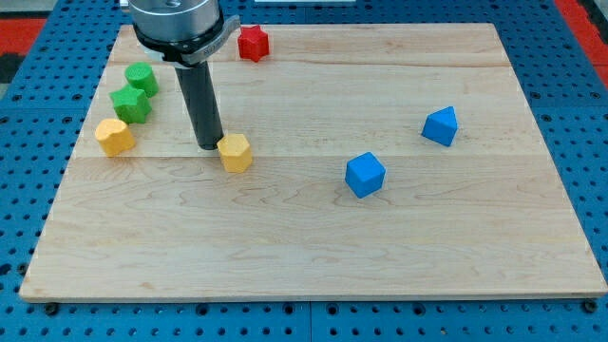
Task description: Place the yellow heart above the yellow hexagon
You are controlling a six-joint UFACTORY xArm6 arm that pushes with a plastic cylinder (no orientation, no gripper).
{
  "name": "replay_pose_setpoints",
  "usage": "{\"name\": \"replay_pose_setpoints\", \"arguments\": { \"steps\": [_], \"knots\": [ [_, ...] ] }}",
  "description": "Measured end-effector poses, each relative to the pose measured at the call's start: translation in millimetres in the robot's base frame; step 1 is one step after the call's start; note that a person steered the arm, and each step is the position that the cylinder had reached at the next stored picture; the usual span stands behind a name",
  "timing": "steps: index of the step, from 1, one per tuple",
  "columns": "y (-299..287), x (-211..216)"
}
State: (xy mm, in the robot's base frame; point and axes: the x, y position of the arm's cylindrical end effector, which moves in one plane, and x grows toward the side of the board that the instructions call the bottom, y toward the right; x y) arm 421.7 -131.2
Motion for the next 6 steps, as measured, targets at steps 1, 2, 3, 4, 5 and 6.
{"name": "replay_pose_setpoints", "arguments": {
  "steps": [1,2,3,4,5,6],
  "knots": [
    [-77,26],
    [-138,42],
    [-169,33],
    [-166,6],
    [-133,4],
    [-85,2]
  ]
}}
